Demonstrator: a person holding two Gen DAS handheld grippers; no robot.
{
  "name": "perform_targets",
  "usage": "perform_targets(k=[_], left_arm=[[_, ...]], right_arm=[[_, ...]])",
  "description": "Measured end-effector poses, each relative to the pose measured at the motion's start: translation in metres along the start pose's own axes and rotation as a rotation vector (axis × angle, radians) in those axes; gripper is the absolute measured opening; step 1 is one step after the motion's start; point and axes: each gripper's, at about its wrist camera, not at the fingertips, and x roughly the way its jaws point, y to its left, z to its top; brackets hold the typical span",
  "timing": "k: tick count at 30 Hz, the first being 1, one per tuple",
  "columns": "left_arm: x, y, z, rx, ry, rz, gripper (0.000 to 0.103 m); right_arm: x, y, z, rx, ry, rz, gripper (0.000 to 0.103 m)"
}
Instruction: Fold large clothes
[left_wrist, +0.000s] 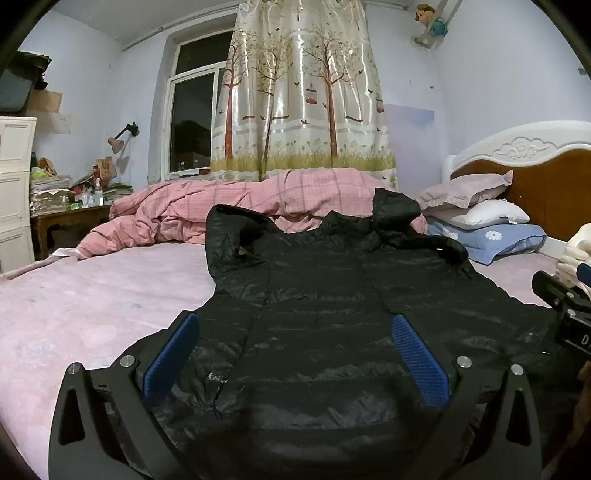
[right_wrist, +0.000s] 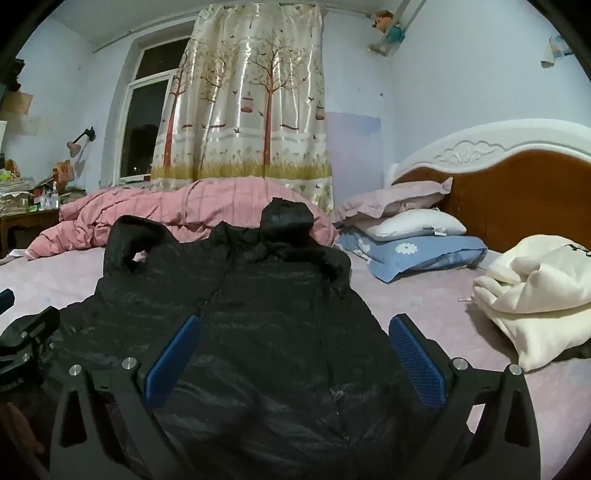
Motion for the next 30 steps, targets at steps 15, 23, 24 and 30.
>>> perform_targets(k=[15,23,24,30], left_arm=[[0.007,0.008,-0.001,-0.028,0.038,-0.014,0.103],[0.009,0.011,-0.003,-0.031,0.046,0.005,0.103],[0.009,0.010,-0.003,-0.030,0.046,0.008,0.103],[0.008,0.010,-0.003,-0.024,0.027,0.011,0.103]], right_arm=[[0.008,-0.001,-0.002,-0.016,0.025,-0.001,0.102],[0.007,0.001,-0.002,-0.026,0.017,-0.008,0.102],[0.006,0.002,-0.001,-0.025,0.014,-0.010,0.102],[0.005,0.005,-0.002,-0.030,0.022,-0.020,0.102]])
